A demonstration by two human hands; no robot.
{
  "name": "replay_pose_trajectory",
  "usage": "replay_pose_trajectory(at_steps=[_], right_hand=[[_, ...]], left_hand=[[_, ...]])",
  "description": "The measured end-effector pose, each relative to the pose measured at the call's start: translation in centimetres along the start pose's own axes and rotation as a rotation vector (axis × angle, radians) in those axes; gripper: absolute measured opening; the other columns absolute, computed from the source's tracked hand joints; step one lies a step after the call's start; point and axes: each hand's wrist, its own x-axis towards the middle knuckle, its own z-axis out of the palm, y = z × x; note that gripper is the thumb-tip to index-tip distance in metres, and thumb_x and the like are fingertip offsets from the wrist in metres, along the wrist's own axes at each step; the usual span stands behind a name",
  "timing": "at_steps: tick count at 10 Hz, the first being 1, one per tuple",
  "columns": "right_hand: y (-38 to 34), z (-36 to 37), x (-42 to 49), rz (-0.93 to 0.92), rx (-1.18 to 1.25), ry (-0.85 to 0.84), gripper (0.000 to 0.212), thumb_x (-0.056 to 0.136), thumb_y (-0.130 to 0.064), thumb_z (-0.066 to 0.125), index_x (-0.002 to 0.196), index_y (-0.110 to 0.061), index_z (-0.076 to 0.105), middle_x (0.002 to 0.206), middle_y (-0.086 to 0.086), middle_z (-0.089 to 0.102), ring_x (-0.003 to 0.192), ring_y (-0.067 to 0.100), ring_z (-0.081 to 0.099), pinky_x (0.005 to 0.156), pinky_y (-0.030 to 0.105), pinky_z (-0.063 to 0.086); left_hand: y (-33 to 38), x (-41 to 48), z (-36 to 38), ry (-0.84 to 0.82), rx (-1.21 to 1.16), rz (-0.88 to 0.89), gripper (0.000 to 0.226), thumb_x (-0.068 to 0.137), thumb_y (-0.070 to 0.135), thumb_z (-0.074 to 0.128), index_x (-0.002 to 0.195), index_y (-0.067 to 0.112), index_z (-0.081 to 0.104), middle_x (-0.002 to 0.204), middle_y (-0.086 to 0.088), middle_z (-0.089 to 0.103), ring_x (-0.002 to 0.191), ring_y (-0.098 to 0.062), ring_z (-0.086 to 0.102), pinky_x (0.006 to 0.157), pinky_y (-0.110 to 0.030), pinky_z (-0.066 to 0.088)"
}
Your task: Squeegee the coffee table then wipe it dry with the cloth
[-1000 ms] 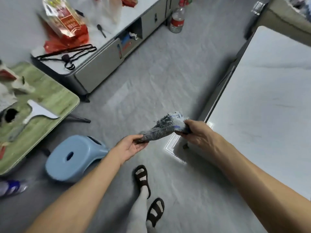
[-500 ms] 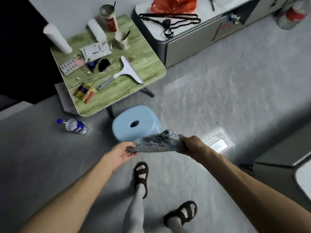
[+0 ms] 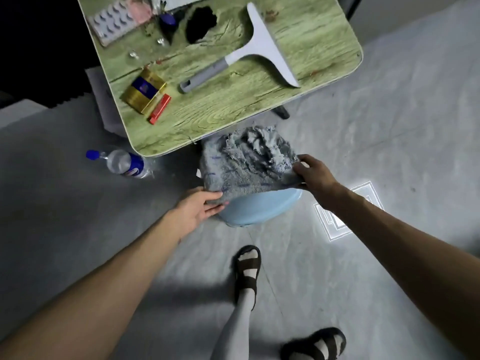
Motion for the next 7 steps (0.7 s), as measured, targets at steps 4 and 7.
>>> replay_pose_trajectory(at_steps=[4,7], right_hand=[[8.6,0.2,2.2,-0.03,-0.549,0.253,0.041,0.095,-0.034,0.052,0.126,-0.008,0.054,0.116,0.02,0.058,0.103,0.036,0.057,0.087,0.035,0.044],[-1.3,-10.2,-13.2,0.139,-0.399,0.028,0.023,0.091,-0.01,0.052,0.112,-0.004,0.06,0.077,0.01,0.063,0.058,0.017,0.058,0.051,0.021,0.045]], left_hand=[[-3.6,5.4,1.9,0.366,1.01,0.096,0.019,0.079,0.02,0.064,0.095,0.013,0.056,0.098,-0.014,0.068,0.091,-0.033,0.069,0.081,-0.041,0.057],[4.5,-9.6,17.4,-0.193,1.209,0.363,0.011,0.085,0.011,0.061,0.08,0.02,0.055,0.086,-0.014,0.065,0.07,-0.024,0.06,0.059,-0.028,0.041]])
